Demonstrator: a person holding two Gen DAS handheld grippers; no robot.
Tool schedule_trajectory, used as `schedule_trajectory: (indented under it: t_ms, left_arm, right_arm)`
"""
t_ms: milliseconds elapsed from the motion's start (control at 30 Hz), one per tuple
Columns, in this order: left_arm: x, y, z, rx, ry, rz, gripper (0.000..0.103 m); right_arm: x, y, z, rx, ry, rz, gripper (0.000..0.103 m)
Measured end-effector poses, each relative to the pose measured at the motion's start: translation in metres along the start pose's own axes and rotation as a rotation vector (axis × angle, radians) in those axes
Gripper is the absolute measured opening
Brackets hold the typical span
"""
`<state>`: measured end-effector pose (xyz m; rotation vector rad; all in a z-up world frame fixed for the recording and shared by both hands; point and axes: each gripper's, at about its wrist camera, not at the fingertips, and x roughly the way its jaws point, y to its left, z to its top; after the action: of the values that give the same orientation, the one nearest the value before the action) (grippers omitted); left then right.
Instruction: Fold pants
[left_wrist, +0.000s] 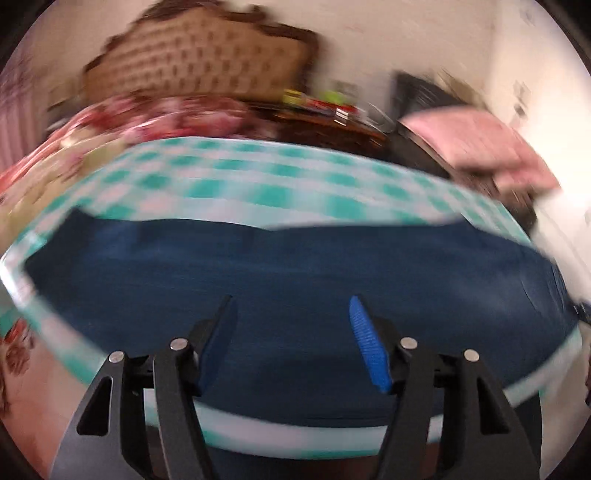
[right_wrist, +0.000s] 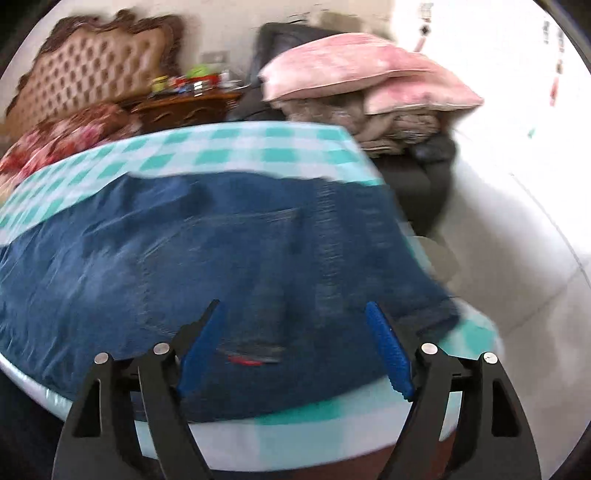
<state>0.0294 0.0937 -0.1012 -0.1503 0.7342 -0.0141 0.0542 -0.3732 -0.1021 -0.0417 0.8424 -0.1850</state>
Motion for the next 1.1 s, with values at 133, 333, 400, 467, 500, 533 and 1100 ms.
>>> schedule_trajectory:
  t_ms: [133,333,400,467,500,533,1100]
  left_arm:
    - [0.027,-0.062,-0.014,0.075,0.076,0.000,0.063]
    - [0.049,-0.064,-0.036,0.072,0.148,0.060,0.057]
    - [0.050,-0.064,-0.035,0.083,0.162,0.065,0.057]
    - [0.051,-0.062,-0.033,0.075,0.168,0.065,0.057]
    - [0.051,-0.061,-0.034,0.082,0.164,0.071,0.057]
    - [0.052,-0.062,-0.034,0.085,0.159,0.076,0.058]
    - [0.042,-0.041,0.011,-0.036,0.144,0.064,0.029]
  right_arm:
    - [0.014,0.014,-0.019,-0.017,0.053,0.005,0.076]
    - [0.012,0.006,-0.033,-0.024,0.072,0.048,0.081]
    - [0.010,0.004,-0.032,-0.024,0.103,0.064,0.080]
    - [0.009,0.002,-0.020,-0.018,0.126,0.072,0.079]
    - [0.005,0.000,-0.010,-0.006,0.107,0.078,0.079]
    - [0.000,-0.003,0.005,0.001,0.063,0.087,0.079]
    - [0.124,-0.007,0.096,-0.100,-0.005,-0.127,0.074]
